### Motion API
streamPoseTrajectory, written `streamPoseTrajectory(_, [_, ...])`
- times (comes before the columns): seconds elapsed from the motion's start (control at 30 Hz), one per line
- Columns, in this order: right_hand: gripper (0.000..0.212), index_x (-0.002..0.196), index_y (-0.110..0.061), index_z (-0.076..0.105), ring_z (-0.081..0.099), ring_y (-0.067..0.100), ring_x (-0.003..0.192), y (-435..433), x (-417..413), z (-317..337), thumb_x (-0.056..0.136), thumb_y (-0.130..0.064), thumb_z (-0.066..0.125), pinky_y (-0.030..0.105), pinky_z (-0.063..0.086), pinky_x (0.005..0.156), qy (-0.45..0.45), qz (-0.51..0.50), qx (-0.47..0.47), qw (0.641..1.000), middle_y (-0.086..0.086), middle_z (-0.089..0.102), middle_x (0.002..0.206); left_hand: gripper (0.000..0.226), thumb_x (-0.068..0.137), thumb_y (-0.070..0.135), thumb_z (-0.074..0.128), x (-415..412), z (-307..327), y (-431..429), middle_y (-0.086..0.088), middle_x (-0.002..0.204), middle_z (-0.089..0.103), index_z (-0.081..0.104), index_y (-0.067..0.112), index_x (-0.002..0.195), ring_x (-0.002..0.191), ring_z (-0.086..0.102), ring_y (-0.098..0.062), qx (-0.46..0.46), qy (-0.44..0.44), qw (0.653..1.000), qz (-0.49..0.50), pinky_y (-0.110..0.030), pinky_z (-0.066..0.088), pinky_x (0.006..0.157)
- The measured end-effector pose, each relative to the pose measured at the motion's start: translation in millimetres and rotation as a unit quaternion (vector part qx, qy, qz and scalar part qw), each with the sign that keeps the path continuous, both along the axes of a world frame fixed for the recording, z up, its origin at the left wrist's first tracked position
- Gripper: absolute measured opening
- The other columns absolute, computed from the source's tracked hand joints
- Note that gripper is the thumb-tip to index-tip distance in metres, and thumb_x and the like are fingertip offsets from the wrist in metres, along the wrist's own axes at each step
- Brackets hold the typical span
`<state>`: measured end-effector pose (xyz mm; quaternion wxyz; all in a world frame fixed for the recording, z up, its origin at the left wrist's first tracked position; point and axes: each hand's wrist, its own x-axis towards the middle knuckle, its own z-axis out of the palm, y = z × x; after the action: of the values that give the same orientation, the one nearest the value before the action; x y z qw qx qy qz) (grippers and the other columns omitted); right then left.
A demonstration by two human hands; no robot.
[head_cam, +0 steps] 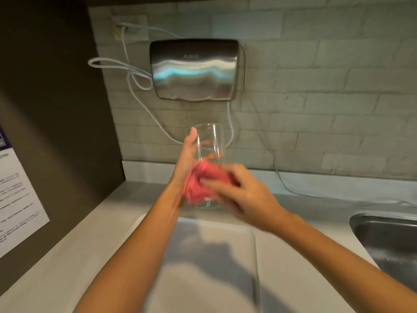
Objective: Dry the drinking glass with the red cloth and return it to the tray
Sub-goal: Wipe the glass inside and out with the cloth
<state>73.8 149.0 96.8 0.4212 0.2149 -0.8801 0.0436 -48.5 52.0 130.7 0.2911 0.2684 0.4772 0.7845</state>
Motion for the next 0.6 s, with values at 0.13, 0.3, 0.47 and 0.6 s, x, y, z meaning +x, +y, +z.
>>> streamPoseTrajectory(0.13, [0.036, 0.124, -0.014, 0.056, 0.048, 0.014, 0.092, 2, -35, 51, 0.091, -0.027, 0.051, 0.025, 0.046, 0.084, 0.09, -0.069, -0.201, 0.973, 0.008, 0.046, 0.104, 0.059, 0.084, 0.064, 0.038, 11, -2, 6, -0.009, 0.073, 0.071, 0.066, 0.013, 0.097, 0.065, 0.066, -0.023, -0.011, 0.005, 1.0, -0.022, -0.036, 0.051, 0.065])
streamPoseTrajectory(0.3, [0.036, 0.124, -0.025, 0.049, 0.053, 0.025, 0.096, -10, 2, 3, 0.097, -0.042, 0.034, 0.039, 0.053, 0.067, -0.003, 0.0, -0.007, 1.0, 0.007, 0.046, 0.118, 0.06, 0.077, 0.068, 0.046, 2, 2, -3, -0.01, 0.073, 0.066, 0.06, 0.012, 0.095, 0.067, 0.062, -0.023, 0.033, -0.006, 0.999, -0.028, -0.039, 0.053, 0.073])
streamPoseTrajectory(0.47, [0.034, 0.123, -0.012, 0.057, 0.043, 0.011, 0.086, 2, -21, 46, 0.091, -0.023, 0.052, 0.031, 0.046, 0.075, 0.091, -0.044, -0.142, 0.985, 0.002, 0.04, 0.1, 0.065, 0.081, 0.07, 0.038, 7, -4, 2, -0.01, 0.079, 0.072, 0.071, 0.014, 0.091, 0.075, 0.062, -0.028, 0.015, 0.03, 0.999, -0.024, -0.04, 0.047, 0.073])
streamPoseTrajectory(0.6, [0.035, 0.127, -0.017, 0.052, 0.049, 0.02, 0.091, -8, -24, 40, 0.092, -0.022, 0.05, 0.034, 0.049, 0.077, 0.072, -0.024, -0.141, 0.987, 0.008, 0.043, 0.109, 0.057, 0.079, 0.067, 0.042, 6, 1, 3, -0.007, 0.072, 0.07, 0.071, 0.019, 0.08, 0.068, 0.063, -0.02, 0.045, 0.021, 0.999, -0.015, -0.031, 0.053, 0.063])
